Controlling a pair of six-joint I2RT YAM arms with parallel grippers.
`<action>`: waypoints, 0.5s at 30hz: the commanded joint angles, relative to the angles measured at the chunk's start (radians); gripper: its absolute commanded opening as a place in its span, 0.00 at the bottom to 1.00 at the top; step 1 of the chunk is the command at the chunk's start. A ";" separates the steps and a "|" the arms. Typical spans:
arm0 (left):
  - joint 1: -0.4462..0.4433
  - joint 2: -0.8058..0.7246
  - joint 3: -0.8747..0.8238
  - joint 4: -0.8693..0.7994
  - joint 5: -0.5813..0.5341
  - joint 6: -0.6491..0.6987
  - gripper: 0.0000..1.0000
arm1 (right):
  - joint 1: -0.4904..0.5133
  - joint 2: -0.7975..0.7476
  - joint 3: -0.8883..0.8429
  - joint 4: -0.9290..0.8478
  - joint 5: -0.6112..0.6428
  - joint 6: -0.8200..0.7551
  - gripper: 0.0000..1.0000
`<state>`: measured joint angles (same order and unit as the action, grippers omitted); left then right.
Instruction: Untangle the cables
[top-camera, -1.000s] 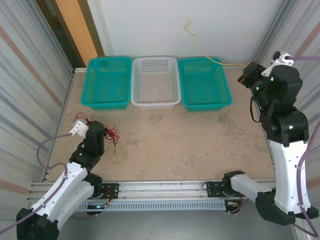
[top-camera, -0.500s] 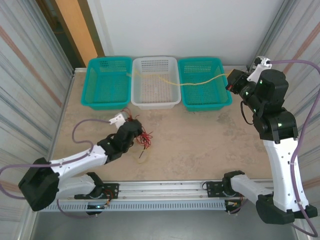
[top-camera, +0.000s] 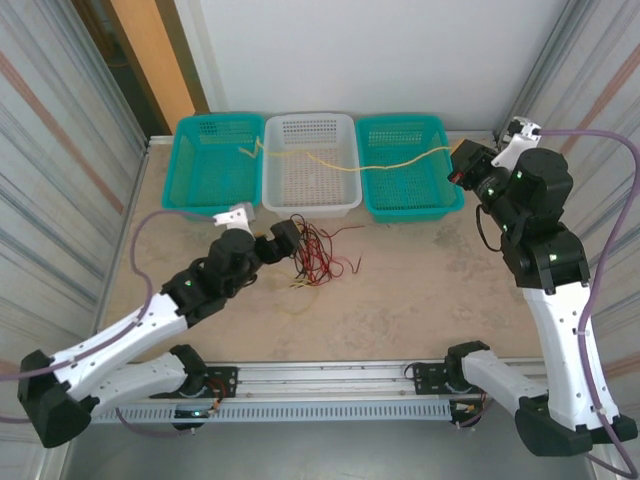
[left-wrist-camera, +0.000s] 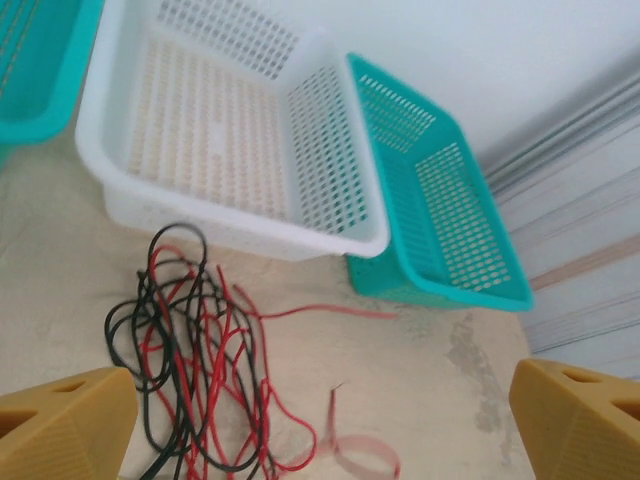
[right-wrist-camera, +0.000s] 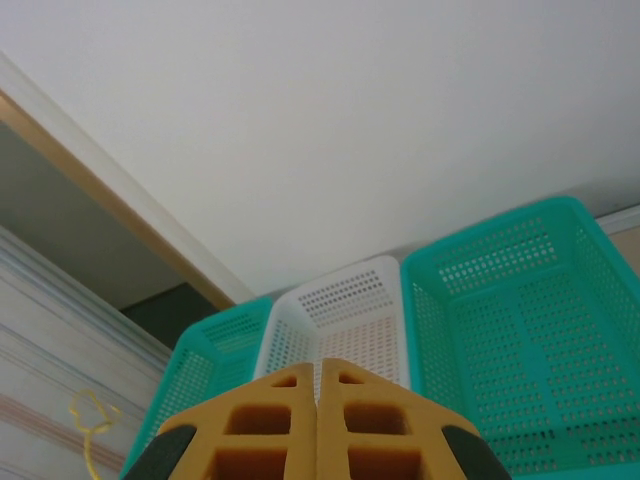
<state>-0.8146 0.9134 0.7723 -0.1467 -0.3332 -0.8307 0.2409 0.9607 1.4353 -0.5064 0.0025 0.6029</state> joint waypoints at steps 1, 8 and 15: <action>0.031 -0.023 0.098 -0.083 0.135 0.091 0.85 | 0.049 -0.009 -0.021 0.107 0.023 0.035 0.00; 0.024 0.141 0.354 -0.029 0.429 0.020 0.74 | 0.235 -0.001 -0.087 0.212 0.181 -0.046 0.00; 0.001 0.263 0.450 0.139 0.502 -0.128 0.87 | 0.314 0.016 -0.158 0.306 0.232 -0.069 0.00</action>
<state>-0.8139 1.1564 1.2068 -0.1104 0.0978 -0.8730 0.5297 0.9768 1.2980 -0.2893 0.1802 0.5648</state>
